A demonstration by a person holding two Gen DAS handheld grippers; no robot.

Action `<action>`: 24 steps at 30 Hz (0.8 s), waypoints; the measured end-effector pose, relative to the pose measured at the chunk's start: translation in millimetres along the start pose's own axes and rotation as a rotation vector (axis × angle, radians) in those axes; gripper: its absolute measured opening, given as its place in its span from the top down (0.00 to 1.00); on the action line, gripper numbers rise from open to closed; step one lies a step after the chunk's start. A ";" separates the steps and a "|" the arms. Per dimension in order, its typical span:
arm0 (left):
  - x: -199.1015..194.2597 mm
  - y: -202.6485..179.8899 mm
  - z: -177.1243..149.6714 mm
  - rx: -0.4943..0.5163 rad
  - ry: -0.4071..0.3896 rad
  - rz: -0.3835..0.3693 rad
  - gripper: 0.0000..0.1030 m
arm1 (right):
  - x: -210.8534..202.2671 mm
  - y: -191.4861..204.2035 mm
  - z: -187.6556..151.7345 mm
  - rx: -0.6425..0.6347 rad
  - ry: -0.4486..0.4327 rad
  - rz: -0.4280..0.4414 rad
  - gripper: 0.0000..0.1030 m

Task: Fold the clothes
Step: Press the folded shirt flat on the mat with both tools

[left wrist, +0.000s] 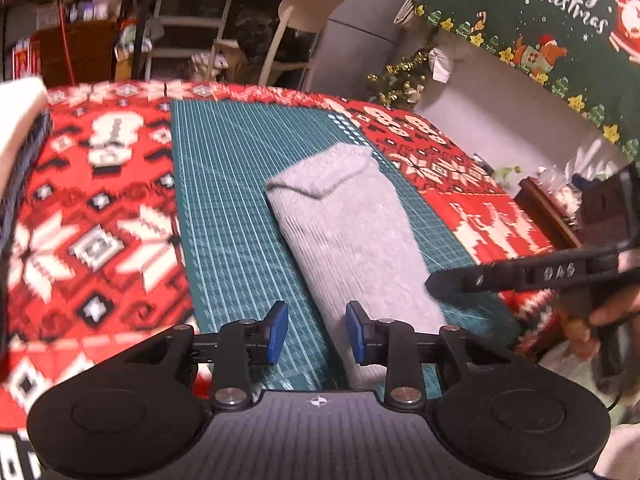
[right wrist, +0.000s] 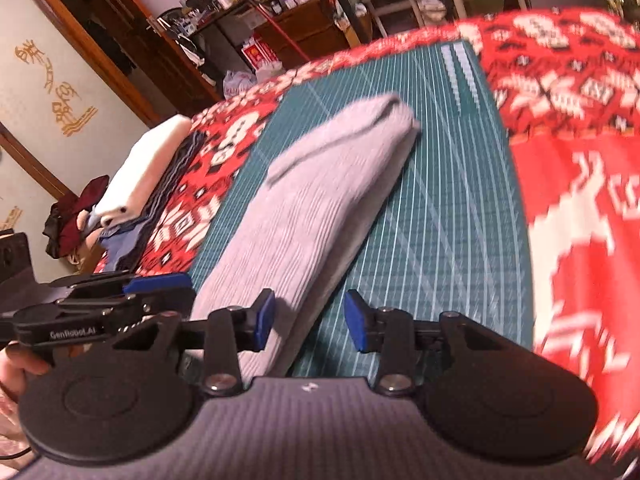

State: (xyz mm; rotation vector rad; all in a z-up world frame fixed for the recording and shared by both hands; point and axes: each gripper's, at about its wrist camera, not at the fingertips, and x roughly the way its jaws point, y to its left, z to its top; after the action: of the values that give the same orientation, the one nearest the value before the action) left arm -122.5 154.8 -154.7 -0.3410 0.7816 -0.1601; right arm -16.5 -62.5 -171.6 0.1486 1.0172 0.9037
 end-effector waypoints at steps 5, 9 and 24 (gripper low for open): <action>-2.8 1.1 -5.1 -0.058 0.006 -0.031 0.69 | -5.1 4.3 -17.1 0.036 0.016 0.015 0.61; 2.3 4.9 -8.5 -0.110 0.044 -0.066 0.69 | -2.2 3.2 -25.7 0.073 0.023 0.021 0.72; 3.6 -27.9 -23.1 -0.025 0.132 -0.108 0.94 | -25.4 11.9 -29.9 -0.065 0.053 -0.041 0.92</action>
State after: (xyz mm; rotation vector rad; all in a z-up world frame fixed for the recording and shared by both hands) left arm -136.8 122.3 -162.3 -0.3998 0.8963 -0.2760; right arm -52.2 -81.4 -165.0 0.0492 1.0347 0.9059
